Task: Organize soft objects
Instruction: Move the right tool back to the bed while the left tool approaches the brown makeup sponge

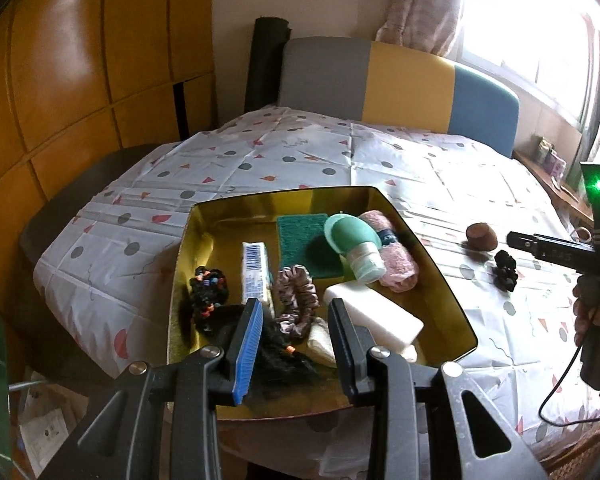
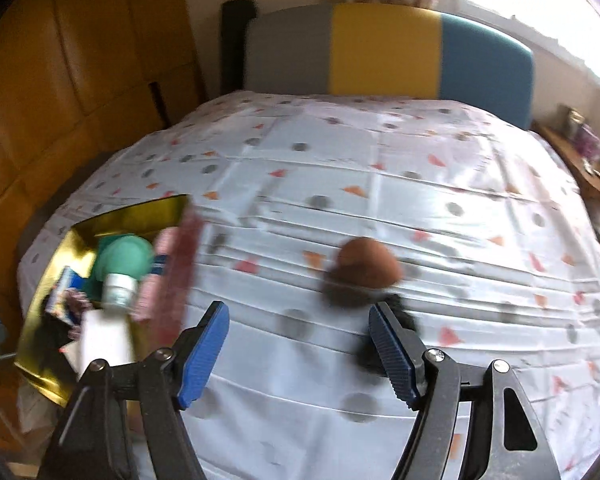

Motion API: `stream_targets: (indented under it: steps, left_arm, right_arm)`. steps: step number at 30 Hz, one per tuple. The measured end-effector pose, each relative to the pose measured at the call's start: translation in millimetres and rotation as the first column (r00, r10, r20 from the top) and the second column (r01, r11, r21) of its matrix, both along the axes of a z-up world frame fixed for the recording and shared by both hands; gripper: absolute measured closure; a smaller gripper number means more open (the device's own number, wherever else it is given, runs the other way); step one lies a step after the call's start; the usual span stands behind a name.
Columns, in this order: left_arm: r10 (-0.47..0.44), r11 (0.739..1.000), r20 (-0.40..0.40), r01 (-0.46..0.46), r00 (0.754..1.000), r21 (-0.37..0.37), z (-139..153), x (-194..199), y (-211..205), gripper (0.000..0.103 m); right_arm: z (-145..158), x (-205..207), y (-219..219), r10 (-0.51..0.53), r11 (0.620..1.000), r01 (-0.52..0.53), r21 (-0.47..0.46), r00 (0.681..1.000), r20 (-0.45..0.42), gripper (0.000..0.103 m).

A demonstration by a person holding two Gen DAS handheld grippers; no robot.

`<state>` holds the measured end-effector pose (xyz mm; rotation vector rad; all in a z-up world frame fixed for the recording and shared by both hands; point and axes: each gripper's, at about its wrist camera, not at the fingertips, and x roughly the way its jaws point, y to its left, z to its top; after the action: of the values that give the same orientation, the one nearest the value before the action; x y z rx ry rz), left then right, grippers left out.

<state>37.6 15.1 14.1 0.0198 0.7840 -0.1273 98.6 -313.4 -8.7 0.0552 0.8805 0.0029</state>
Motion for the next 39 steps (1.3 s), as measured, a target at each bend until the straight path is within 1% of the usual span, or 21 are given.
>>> stream_targets:
  steps: [5,9,13,14,16,19,25,31,37,39]
  left_arm:
    - [-0.033,0.999,0.004,0.033,0.999,0.019,2.4,1.5,-15.5,0.069]
    - [-0.063,0.997,0.003,0.063,0.998,0.035,3.0,3.3,-29.5,0.069]
    - [-0.093,0.994,0.003,0.093,0.996,0.058,4.5,5.2,-44.8,0.069]
    - [-0.103,0.993,0.004,0.102,0.995,0.065,5.4,5.8,-50.0,0.069]
    - [-0.118,0.99,0.004,0.117,0.993,0.076,6.1,7.2,-57.8,0.069]
    - [-0.145,0.985,0.003,0.144,0.989,0.09,6.4,10.7,-70.2,0.069]
    - [-0.202,0.973,-0.008,0.202,0.979,0.108,4.2,16.8,-98.3,0.069]
    - [-0.256,0.96,-0.014,0.255,0.967,0.118,3.5,22.9,-126.7,0.069]
    - [-0.305,0.948,-0.061,0.309,0.95,0.082,-1.0,30.7,-152.3,0.069]
    - [-0.325,0.942,-0.076,0.33,0.943,0.066,-1.1,33.1,-161.0,0.069]
  right_arm:
    - [-8.7,-11.4,-47.6,-0.098,0.995,0.098,-0.033,0.995,-0.005,0.029]
    - [-24.5,-20.6,-79.3,-0.178,0.983,0.177,-0.042,0.984,-0.021,0.029]
    - [-40.1,-29.1,-106.4,-0.269,0.963,0.269,0.0,0.962,-0.04,0.029]
    - [-41.9,-29.4,-113.6,-0.293,0.956,0.295,0.016,0.954,-0.056,0.029]
    - [-40.3,-31.6,-125.8,-0.332,0.941,0.334,0.057,0.942,-0.052,0.029]
    - [-37.9,-34.7,-134.6,-0.362,0.926,0.365,0.1,0.931,-0.051,0.028]
    - [-34.5,-37.1,-143.3,-0.4,0.905,0.404,0.135,0.915,-0.053,0.026]
    - [-34.3,-42.0,-157.4,-0.449,0.873,0.453,0.181,0.891,-0.066,0.026]
    - [-35.1,-45.1,-165.6,-0.49,0.849,0.495,0.185,0.868,-0.079,0.026]
    - [-35.5,-47.0,-169.8,-0.499,0.838,0.505,0.206,0.862,-0.085,0.026]
